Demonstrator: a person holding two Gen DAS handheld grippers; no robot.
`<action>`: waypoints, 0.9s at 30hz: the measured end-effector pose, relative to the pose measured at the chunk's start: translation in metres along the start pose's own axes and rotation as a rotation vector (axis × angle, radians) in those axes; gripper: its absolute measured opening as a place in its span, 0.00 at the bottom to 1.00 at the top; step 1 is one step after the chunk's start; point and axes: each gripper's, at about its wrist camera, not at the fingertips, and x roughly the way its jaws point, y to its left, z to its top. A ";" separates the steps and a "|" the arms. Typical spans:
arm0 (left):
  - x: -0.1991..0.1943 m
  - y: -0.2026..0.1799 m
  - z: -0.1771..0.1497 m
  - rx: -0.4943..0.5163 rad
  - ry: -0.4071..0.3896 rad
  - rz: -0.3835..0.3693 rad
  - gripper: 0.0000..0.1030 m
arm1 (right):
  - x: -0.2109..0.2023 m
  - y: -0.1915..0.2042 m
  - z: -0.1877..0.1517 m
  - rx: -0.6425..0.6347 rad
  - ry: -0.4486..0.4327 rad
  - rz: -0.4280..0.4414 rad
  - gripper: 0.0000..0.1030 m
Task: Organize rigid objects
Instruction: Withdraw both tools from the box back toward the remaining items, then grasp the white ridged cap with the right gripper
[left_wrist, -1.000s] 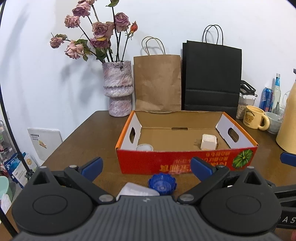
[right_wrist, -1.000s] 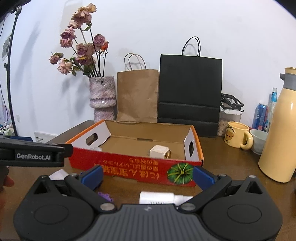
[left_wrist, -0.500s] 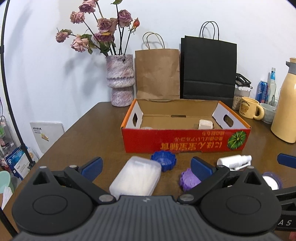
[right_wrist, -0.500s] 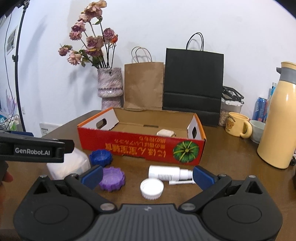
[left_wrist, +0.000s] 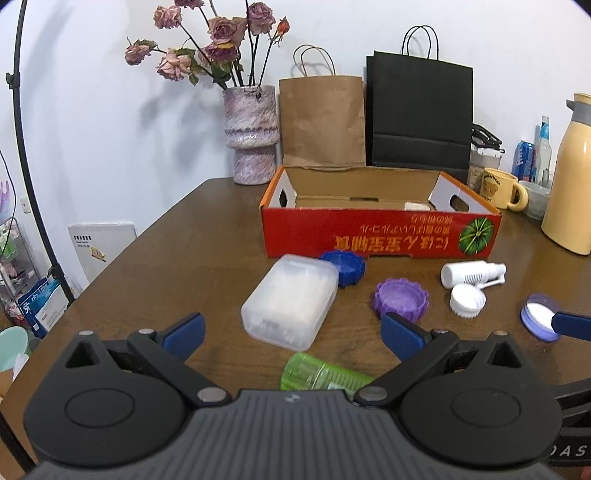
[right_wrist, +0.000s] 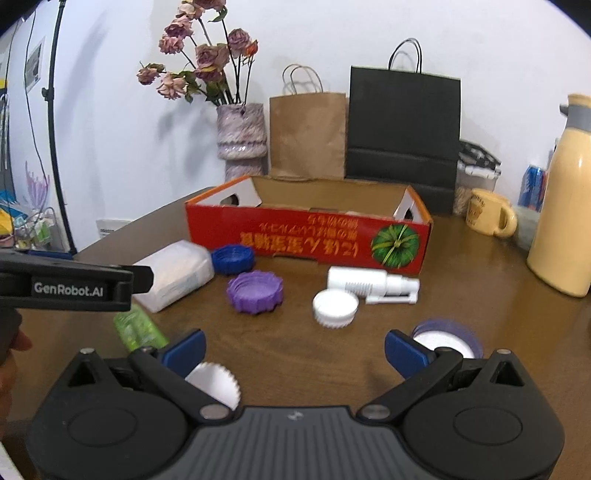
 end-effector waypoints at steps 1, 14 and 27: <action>-0.001 0.001 -0.002 -0.001 0.002 0.000 1.00 | -0.001 0.001 -0.003 0.004 0.004 0.004 1.00; -0.012 0.014 -0.022 -0.012 0.018 0.008 1.00 | 0.004 0.016 -0.020 0.014 0.048 0.061 0.99; -0.012 0.026 -0.027 -0.037 0.029 0.019 1.00 | 0.016 0.014 -0.021 0.047 0.100 0.198 0.38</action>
